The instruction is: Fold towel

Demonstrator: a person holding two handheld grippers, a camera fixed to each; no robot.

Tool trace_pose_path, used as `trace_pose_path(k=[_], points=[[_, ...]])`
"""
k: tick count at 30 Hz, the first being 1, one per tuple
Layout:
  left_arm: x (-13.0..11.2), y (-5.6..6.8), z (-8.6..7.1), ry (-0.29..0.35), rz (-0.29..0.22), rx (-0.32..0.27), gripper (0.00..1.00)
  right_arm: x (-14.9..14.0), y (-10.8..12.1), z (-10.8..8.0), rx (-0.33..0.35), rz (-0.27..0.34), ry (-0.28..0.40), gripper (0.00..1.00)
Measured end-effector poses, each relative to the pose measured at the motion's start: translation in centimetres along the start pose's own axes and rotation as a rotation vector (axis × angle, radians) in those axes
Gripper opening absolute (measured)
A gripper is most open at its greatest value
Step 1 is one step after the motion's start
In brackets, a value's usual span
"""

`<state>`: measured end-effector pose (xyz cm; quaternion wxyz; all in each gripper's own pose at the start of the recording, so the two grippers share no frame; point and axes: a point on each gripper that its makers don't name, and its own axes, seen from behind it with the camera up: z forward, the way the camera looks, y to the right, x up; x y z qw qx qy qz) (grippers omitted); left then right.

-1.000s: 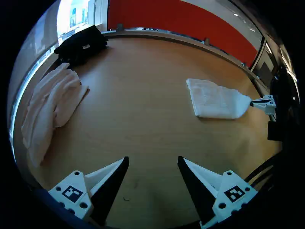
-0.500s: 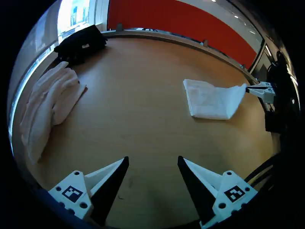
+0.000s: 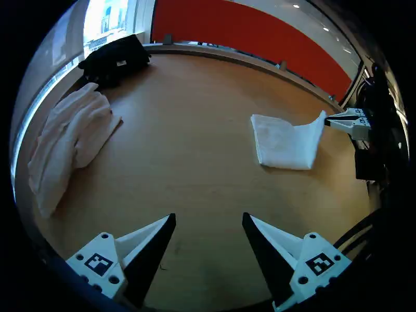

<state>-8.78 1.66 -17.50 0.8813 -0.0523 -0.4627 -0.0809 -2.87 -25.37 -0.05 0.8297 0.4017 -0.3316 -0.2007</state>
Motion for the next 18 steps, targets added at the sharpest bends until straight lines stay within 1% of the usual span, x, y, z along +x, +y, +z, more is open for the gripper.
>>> trace_pose_path(k=[5, 9, 14, 18], points=[[0.0, 0.4, -0.3, 0.015, -0.029, -0.003, 0.95, 1.6, -2.2, 2.2, 0.059, -0.051, -0.016, 0.04], [-0.1, 0.9, -0.6, 0.026, -0.053, -0.010, 0.95, 2.1, -4.5, 4.2, 0.117, -0.083, -0.038, 0.04], [-0.4, 0.9, -0.9, 0.033, -0.077, -0.009, 0.95, 1.5, -7.4, 6.8, 0.180, -0.109, -0.076, 0.04], [-0.5, 0.7, -1.1, 0.037, -0.090, -0.003, 0.95, 0.1, -9.0, 8.7, 0.215, -0.108, -0.116, 0.04]])
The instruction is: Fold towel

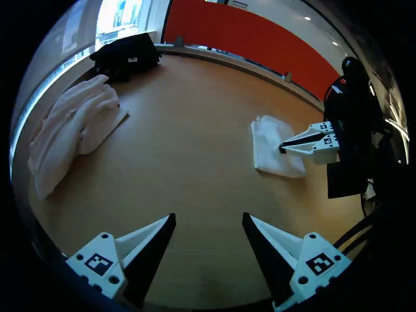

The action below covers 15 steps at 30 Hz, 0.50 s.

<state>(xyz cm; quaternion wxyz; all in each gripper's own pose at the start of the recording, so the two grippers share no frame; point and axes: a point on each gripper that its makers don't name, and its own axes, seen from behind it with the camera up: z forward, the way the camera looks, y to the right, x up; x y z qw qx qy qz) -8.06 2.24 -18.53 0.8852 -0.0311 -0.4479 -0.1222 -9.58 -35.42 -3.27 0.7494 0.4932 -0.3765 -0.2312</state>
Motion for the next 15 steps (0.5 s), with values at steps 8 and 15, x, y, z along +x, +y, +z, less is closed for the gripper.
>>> trace_pose_path(k=[8, 15], points=[[-0.10, -0.18, -0.15, 0.002, -0.014, 0.005, 0.95, -0.77, -0.52, 0.84, 0.025, 0.017, -0.023, 0.05], [-0.10, 0.01, 0.00, -0.002, -0.005, 0.003, 0.95, -0.60, -0.45, 0.27, 0.031, 0.029, -0.013, 0.10]])
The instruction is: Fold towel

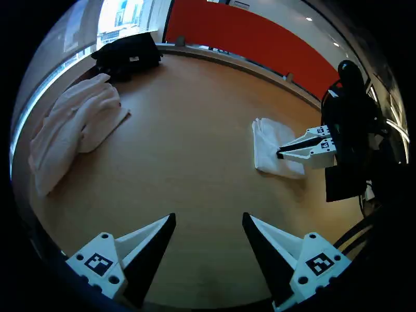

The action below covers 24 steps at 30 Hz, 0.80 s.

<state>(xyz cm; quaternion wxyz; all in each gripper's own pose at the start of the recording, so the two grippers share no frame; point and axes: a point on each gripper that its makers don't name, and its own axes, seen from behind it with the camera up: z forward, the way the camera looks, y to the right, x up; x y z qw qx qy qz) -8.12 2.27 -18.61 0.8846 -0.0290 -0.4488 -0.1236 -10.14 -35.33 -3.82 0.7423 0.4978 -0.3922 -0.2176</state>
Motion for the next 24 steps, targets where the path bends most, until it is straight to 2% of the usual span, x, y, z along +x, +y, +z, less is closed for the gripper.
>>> trace_pose_path(k=[2, 3, 4, 6, 8, 17, 24], points=[[0.0, 0.1, 0.0, -0.001, 0.003, -0.001, 0.95, 0.0, 0.0, -0.1, 0.002, 0.001, 0.002, 0.15], [0.0, 0.1, 0.0, 0.000, 0.004, -0.001, 0.95, 0.1, -0.1, -0.2, 0.003, 0.000, 0.004, 0.21], [0.0, 0.1, 0.0, 0.000, 0.005, -0.001, 0.95, 0.1, -0.2, -0.3, 0.005, -0.001, 0.006, 0.28], [0.0, 0.1, 0.0, 0.001, 0.005, -0.001, 0.95, 0.2, -0.3, -0.4, 0.006, -0.001, 0.012, 0.49], [0.1, 0.1, 0.0, 0.001, 0.005, -0.001, 0.95, 0.3, -0.4, -0.5, 0.005, -0.001, 0.018, 0.63], [-0.1, 0.2, 0.1, 0.000, 0.005, -0.003, 0.95, -0.4, -0.3, -1.1, -0.015, 0.009, 0.020, 0.65], [0.0, 0.3, 0.1, -0.002, 0.007, -0.005, 0.95, -2.1, 0.0, -1.9, -0.044, 0.036, 0.009, 0.65]])
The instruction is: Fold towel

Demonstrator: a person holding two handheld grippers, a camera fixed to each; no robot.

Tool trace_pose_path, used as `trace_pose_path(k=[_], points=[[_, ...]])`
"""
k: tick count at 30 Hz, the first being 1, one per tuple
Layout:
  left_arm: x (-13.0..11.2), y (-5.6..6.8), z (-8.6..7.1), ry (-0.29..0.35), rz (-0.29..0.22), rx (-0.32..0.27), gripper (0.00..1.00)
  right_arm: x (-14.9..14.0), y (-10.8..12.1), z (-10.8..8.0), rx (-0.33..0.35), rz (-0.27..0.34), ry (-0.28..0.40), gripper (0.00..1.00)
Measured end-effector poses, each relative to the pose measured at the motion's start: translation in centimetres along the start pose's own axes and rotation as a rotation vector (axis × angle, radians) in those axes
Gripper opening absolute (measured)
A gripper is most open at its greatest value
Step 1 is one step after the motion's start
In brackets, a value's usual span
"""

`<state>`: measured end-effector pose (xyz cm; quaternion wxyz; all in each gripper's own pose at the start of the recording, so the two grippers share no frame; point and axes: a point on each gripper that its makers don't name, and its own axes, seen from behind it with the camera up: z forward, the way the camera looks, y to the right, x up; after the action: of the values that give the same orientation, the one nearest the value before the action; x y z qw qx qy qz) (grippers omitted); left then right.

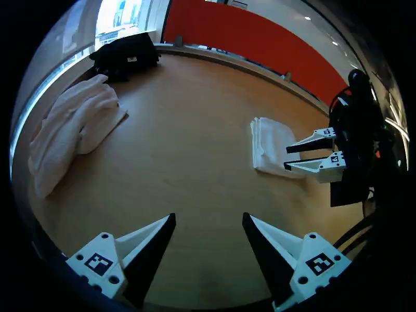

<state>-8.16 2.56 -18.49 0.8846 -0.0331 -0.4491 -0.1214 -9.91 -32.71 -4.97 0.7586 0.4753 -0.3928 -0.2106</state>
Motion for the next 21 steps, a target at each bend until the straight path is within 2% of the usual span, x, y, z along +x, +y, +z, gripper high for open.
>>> trace_pose_path(k=[15, 21], points=[[0.1, 0.2, 0.2, -0.003, 0.007, -0.005, 0.95, -5.3, 1.4, -2.8, -0.081, 0.082, -0.043, 0.65], [0.0, 0.5, 0.3, -0.006, 0.013, -0.009, 0.95, -6.7, 1.7, -3.3, -0.099, 0.101, -0.057, 0.65]])
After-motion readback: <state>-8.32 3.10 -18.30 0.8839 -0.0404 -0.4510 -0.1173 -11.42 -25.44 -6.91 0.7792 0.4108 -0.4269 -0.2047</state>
